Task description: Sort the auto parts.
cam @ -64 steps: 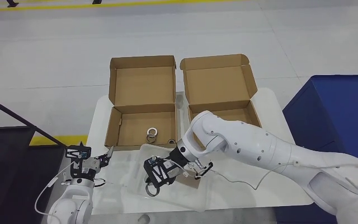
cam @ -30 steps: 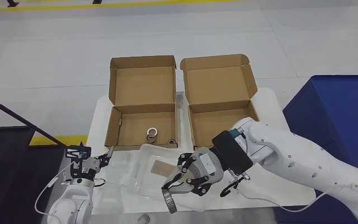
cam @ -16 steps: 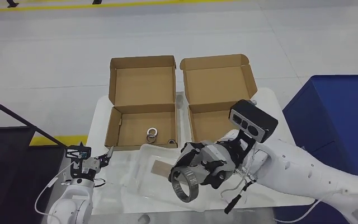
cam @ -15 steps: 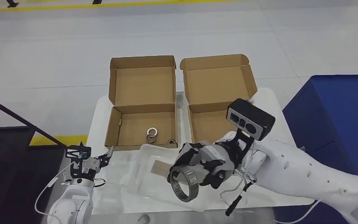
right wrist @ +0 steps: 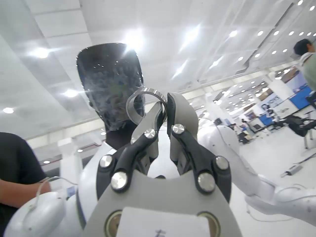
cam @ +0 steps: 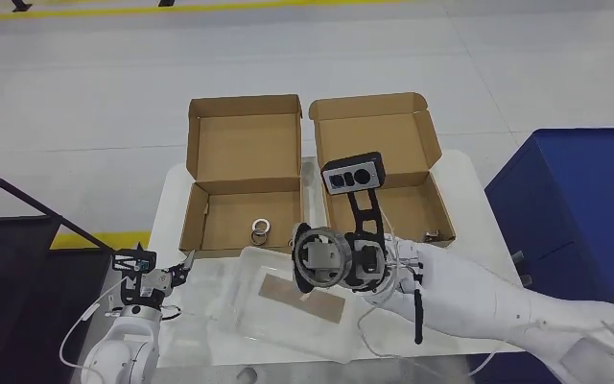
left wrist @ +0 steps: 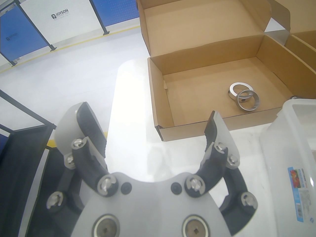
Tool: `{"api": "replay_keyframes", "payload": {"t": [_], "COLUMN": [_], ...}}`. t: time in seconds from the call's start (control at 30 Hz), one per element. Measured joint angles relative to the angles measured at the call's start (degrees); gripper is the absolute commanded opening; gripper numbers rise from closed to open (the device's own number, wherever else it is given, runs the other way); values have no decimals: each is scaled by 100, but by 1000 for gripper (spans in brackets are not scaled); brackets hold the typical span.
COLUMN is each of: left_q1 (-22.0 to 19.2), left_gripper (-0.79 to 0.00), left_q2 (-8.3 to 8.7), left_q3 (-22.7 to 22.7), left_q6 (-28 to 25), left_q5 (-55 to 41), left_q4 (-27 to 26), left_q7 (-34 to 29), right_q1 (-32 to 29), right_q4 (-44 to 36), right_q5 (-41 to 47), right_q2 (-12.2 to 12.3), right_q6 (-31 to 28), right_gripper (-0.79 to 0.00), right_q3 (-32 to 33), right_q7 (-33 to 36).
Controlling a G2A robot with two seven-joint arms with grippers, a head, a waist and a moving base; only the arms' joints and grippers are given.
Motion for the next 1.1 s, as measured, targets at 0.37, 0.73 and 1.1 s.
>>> {"api": "replay_keyframes", "payload": {"t": [0.37,0.73,1.1], "left_q1": [0,0,0], "left_gripper": [0,0,0], "left_q2": [0,0,0], "left_q3": [0,0,0], "left_q6": [0,0,0], "left_q5": [0,0,0], "left_q4": [0,0,0], "left_q7": [0,0,0], "right_q1": [-1104,-1478,-2073], "right_q4": [292,520,-482], "right_q5": [1291,-2258,-8032], "right_q2": [-523,-920,-1015], "right_q6": [2186,893,388], "right_gripper": [-785,-785,-785], "right_q3": [1379,2587,4258], "right_q7": [2455,1161,-1393]}}
